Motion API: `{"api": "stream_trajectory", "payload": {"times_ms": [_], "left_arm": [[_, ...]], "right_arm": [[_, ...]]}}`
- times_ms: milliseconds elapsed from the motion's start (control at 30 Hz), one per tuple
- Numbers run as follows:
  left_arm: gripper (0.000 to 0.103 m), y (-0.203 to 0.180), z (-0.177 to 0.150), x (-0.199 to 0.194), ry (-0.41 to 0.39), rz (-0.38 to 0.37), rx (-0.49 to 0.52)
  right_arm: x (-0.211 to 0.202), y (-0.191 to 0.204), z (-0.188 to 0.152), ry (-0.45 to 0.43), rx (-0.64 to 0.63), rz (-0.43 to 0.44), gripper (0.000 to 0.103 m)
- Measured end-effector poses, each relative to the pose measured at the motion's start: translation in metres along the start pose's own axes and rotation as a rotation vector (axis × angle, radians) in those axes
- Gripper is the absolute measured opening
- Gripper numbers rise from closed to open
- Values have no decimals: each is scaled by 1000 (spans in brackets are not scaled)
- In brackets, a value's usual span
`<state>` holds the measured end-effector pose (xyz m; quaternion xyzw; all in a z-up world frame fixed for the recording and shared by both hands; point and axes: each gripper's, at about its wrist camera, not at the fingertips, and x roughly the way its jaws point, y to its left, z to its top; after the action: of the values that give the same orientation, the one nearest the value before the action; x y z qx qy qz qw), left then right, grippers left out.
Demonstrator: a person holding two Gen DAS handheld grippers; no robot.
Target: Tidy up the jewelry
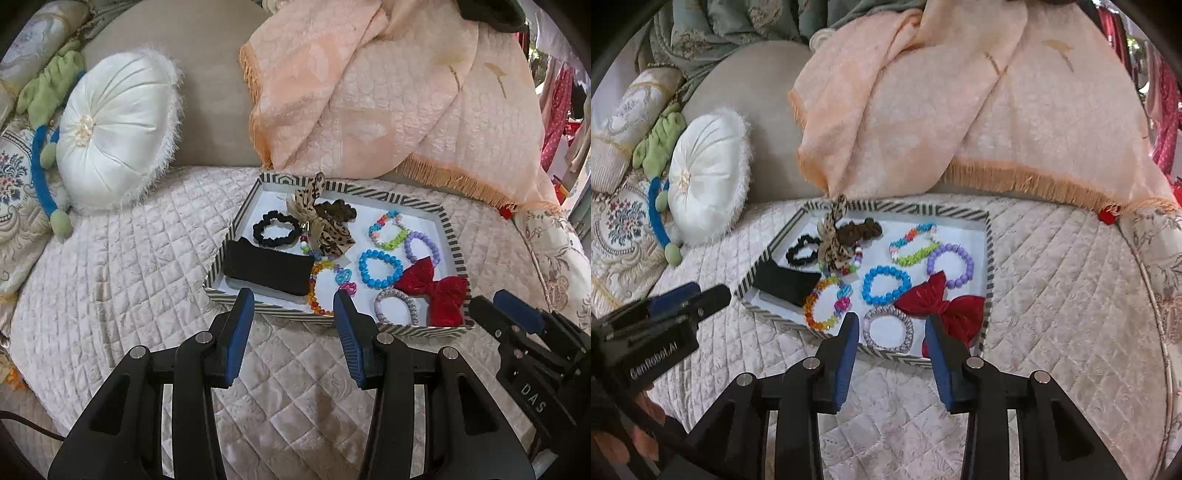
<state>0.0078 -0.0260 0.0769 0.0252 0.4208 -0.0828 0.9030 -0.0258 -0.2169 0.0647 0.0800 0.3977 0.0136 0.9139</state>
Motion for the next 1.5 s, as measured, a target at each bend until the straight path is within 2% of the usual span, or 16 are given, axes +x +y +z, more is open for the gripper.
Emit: {"api": "stream_trajectory", "payload": {"times_ms": [533, 1500], "left_arm": [[44, -3, -2, -33, -57, 15, 7], [44, -6, -3, -36, -53, 7, 5]], "right_arm": [[-25, 12, 0, -28, -11, -13, 41], [-22, 16, -4, -3, -31, -12, 50]]}}
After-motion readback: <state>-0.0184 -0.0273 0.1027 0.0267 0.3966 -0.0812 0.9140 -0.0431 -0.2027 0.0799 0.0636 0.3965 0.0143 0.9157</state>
